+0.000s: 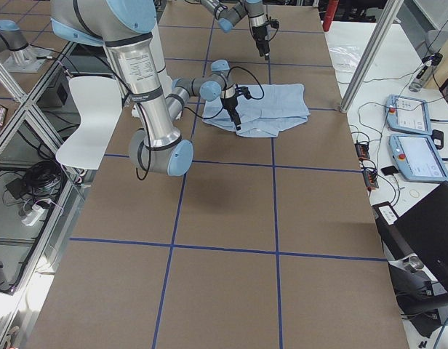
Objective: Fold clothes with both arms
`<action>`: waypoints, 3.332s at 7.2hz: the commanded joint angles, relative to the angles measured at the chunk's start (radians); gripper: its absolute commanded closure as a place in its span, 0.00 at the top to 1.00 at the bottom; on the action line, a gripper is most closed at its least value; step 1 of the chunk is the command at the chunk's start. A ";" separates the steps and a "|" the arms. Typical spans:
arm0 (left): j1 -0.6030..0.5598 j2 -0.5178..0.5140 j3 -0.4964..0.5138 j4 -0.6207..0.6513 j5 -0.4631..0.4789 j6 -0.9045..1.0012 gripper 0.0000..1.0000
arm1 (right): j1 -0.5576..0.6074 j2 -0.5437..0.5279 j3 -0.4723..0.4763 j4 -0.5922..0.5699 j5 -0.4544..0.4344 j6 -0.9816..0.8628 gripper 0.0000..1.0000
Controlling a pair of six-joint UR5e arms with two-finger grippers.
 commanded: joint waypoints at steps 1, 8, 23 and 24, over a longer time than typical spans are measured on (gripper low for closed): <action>0.004 -0.010 -0.001 0.000 0.000 -0.008 1.00 | 0.062 -0.038 0.063 -0.001 0.061 -0.062 1.00; 0.006 -0.007 0.003 0.000 0.000 -0.006 1.00 | -0.141 0.041 0.060 0.022 0.048 0.046 1.00; 0.112 0.004 -0.037 0.017 0.012 -0.065 1.00 | 0.132 -0.094 0.180 0.028 0.261 -0.027 1.00; 0.207 0.004 -0.051 0.026 0.023 -0.168 1.00 | 0.130 -0.095 0.187 0.033 0.314 0.038 1.00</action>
